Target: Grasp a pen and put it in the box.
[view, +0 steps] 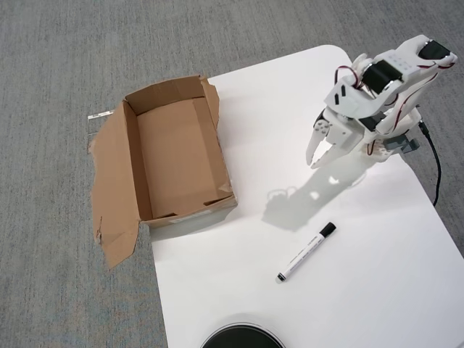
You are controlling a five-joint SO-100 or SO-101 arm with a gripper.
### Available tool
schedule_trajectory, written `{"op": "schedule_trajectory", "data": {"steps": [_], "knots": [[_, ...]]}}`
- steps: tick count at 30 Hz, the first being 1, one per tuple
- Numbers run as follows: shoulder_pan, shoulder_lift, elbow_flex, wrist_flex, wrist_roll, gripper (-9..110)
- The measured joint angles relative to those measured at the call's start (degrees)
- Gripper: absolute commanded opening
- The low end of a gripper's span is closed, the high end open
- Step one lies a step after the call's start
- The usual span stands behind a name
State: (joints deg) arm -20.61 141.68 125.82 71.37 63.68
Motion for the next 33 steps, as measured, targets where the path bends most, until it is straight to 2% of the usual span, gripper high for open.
{"op": "schedule_trajectory", "data": {"steps": [19, 33], "knots": [[-18.11, -17.75, -4.22, -16.44, -0.88, 1], [-20.57, -28.04, -7.82, -18.19, 1.41, 1]]}}
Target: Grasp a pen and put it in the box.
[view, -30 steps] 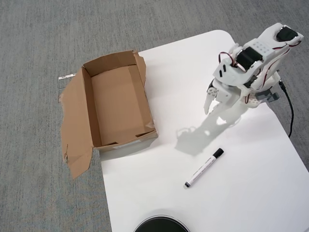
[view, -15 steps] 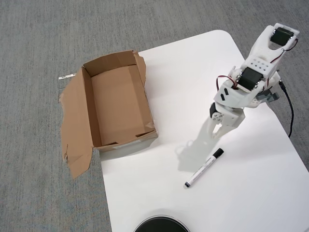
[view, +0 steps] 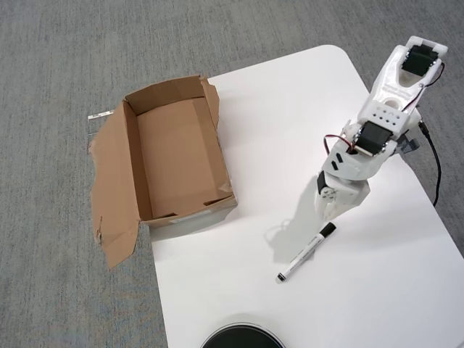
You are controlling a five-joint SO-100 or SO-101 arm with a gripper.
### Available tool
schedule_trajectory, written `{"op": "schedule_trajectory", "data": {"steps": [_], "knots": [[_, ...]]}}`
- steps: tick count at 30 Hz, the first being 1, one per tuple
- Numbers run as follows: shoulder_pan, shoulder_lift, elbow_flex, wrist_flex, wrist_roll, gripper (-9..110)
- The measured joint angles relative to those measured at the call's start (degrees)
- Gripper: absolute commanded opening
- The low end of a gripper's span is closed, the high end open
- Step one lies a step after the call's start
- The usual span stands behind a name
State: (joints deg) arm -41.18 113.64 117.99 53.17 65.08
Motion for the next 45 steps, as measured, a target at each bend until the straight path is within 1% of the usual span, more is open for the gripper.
{"op": "schedule_trajectory", "data": {"steps": [8, 12, 17, 21, 26, 30, 37, 45], "knots": [[0.35, -7.73, -5.54, -2.99, 4.83, 2], [0.18, -10.81, -7.91, -3.60, 6.94, 9], [-3.52, -17.23, -10.81, -3.69, 11.25, 16], [-5.98, -21.09, -11.43, -3.78, 18.72, 17], [-7.29, -23.91, -11.69, -3.78, 24.43, 17], [-8.00, -25.14, -11.78, -4.92, 26.02, 17], [-9.14, -31.11, -11.78, -16.61, 27.51, 17], [-9.14, -32.61, -11.78, -18.28, 30.76, 17]]}}
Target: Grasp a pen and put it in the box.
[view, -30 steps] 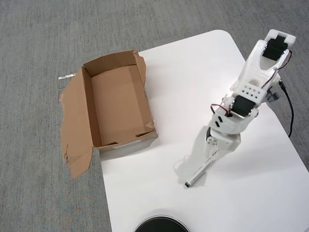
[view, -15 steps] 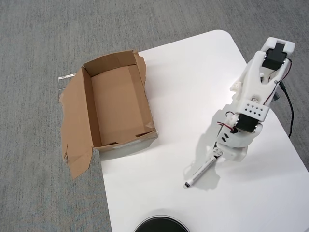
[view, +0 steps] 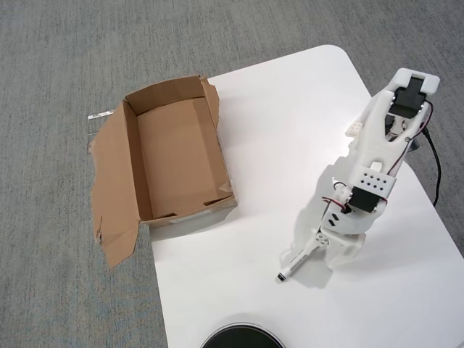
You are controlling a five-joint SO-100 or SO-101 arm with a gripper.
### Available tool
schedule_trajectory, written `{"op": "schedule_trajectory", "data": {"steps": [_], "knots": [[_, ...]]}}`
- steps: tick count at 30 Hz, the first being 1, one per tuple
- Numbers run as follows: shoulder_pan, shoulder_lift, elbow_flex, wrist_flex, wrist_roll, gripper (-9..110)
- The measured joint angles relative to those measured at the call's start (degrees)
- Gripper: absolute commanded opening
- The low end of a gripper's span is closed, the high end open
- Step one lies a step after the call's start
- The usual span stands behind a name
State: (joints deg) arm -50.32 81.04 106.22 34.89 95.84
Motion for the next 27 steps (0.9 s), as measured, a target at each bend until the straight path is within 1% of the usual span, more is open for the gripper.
{"op": "schedule_trajectory", "data": {"steps": [21, 27], "knots": [[0.70, 0.00, 0.00, 0.00, 0.44, 17], [3.43, 0.00, 0.00, 0.00, 0.44, 17]]}}
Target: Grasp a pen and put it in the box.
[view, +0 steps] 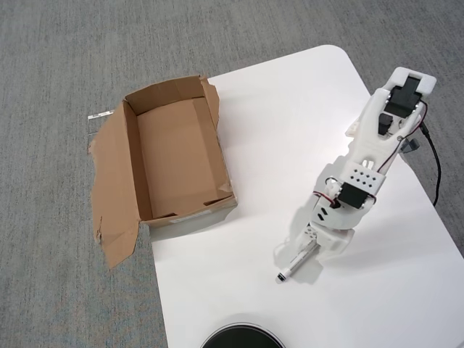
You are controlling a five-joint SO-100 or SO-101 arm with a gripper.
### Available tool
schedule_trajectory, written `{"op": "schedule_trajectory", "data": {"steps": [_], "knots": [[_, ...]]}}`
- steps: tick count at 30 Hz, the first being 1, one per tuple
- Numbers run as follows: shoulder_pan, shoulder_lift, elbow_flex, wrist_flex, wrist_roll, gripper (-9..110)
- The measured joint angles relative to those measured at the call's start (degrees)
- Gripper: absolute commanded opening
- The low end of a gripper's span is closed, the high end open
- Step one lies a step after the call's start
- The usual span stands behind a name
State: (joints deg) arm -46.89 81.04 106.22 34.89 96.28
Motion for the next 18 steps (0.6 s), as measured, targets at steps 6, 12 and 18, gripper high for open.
{"op": "schedule_trajectory", "data": {"steps": [6, 12, 18], "knots": [[0.79, 0.00, 0.00, 0.00, 0.00, 17], [0.35, -1.58, 0.00, 0.00, 0.00, 17], [0.35, -3.25, 0.00, 0.00, 0.00, 17]]}}
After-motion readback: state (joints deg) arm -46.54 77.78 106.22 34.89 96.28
